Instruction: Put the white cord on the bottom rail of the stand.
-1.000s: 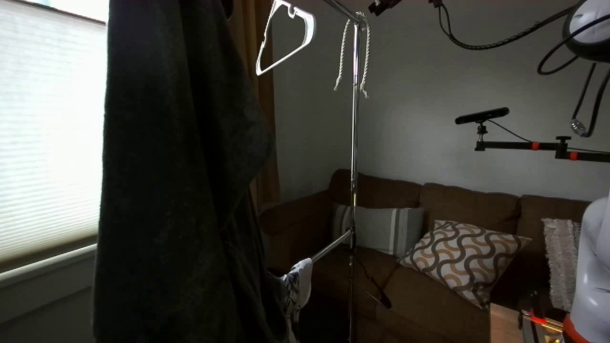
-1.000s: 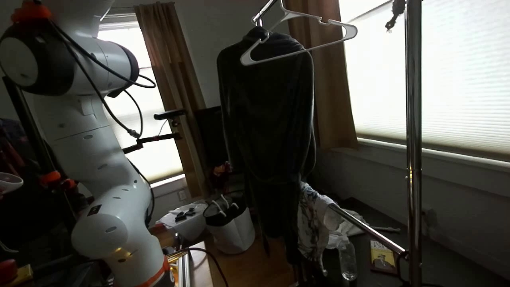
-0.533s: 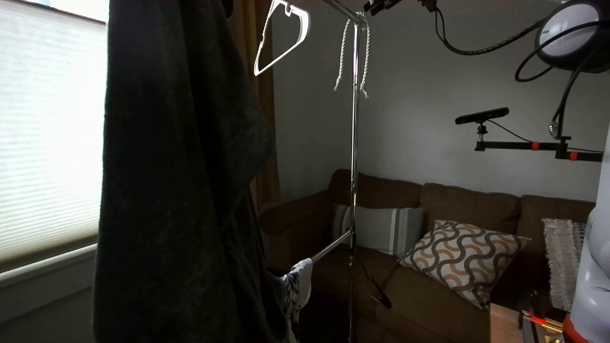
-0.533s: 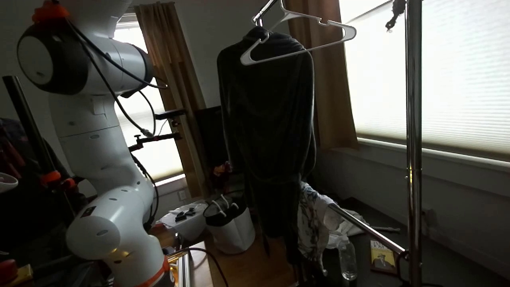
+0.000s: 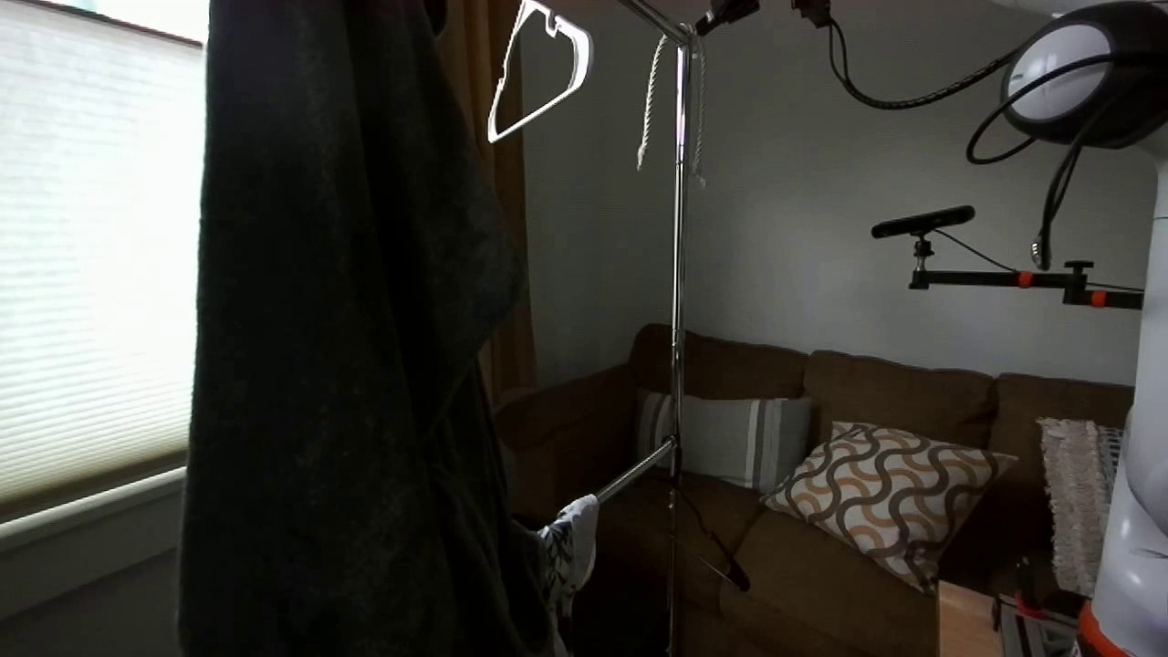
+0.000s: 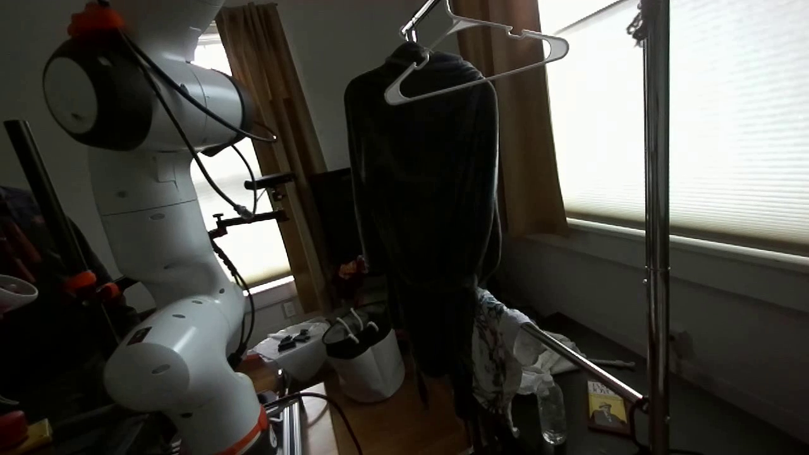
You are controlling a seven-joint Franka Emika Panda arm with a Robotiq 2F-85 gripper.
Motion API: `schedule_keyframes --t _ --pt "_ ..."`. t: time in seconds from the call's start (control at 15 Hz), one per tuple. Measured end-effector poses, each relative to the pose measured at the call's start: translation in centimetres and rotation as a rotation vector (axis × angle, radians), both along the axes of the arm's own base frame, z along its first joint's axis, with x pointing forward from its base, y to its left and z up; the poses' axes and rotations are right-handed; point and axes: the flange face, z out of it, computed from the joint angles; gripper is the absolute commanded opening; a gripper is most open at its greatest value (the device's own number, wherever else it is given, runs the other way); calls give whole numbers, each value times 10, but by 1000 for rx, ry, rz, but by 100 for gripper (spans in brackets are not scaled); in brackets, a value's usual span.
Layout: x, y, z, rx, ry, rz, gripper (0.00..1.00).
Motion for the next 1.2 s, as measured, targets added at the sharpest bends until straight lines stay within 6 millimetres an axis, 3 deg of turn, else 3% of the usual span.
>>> schedule_keyframes --t 0.53,0.67,0.73,0.8,1.2 --pt "7 3 -1 -8 12 7 82" --pt "7 3 -2 -7 16 9 72" --pt "8 4 -2 -7 18 10 50" --pt "8 4 -2 -7 19 10 50" --pt "10 7 -1 -11 22 17 1"
